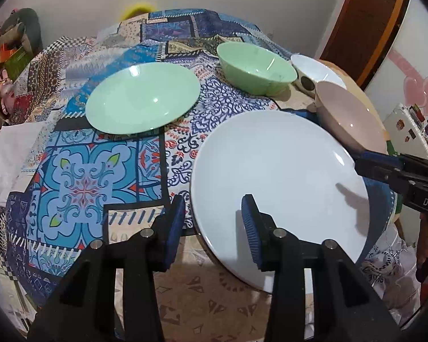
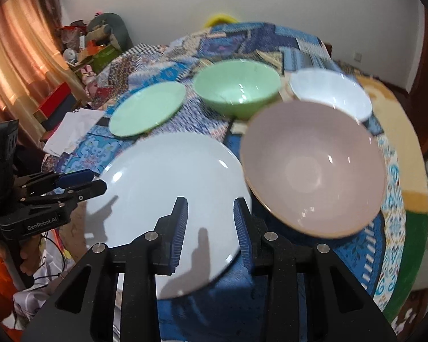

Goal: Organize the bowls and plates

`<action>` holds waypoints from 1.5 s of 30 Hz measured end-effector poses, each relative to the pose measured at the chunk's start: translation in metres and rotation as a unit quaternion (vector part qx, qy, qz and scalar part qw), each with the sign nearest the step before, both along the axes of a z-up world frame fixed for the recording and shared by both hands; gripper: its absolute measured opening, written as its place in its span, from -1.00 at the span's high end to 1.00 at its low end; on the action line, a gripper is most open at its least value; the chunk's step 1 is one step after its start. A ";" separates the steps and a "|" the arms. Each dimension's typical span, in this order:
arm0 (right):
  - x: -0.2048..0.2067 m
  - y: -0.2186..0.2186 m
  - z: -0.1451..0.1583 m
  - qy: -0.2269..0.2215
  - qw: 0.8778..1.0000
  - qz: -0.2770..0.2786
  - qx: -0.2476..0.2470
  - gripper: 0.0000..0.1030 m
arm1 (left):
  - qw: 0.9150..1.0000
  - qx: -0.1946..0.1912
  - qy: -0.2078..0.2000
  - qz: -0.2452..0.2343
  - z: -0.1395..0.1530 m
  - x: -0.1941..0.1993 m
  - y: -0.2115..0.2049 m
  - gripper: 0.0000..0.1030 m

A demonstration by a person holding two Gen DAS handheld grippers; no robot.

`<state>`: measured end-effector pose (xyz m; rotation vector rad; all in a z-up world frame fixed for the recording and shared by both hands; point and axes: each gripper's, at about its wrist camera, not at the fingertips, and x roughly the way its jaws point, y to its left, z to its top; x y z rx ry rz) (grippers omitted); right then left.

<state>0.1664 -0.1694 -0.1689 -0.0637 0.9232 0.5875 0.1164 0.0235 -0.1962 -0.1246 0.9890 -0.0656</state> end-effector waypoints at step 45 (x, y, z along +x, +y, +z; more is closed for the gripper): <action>0.128 0.165 -0.052 0.070 0.993 0.052 -0.085 0.57 | 0.995 -0.031 0.041 0.089 -0.046 0.149 0.188 0.50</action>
